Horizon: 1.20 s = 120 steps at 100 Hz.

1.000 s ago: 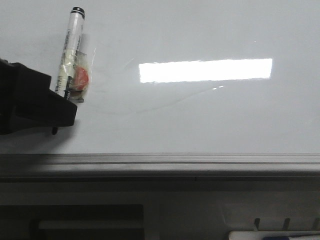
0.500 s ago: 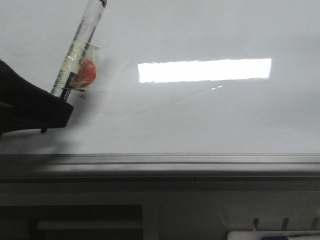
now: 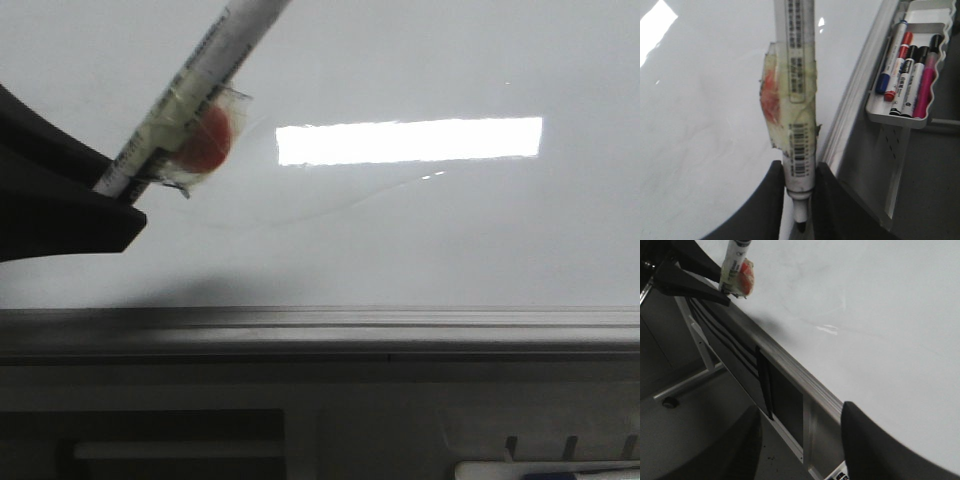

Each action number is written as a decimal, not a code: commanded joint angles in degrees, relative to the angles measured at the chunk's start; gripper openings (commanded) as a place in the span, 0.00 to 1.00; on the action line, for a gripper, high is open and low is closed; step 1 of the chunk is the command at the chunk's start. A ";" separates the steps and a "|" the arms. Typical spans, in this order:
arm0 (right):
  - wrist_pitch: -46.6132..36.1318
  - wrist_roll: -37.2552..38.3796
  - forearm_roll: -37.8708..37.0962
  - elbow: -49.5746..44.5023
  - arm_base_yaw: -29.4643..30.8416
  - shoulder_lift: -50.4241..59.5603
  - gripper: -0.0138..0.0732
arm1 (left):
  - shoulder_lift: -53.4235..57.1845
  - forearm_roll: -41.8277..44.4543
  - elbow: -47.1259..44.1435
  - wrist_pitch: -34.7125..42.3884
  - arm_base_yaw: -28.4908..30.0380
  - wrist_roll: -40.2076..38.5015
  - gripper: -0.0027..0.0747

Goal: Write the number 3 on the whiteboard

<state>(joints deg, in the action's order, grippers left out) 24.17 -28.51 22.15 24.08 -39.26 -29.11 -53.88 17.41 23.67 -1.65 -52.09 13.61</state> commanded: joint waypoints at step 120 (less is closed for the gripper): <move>-19.30 -3.45 -5.94 18.09 -18.92 -32.05 0.22 | 0.75 7.71 1.40 3.85 -3.90 -0.22 0.01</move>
<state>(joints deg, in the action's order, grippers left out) 8.42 -31.16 16.67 40.09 -58.18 -61.98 -53.88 25.25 23.67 -1.54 -55.63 13.71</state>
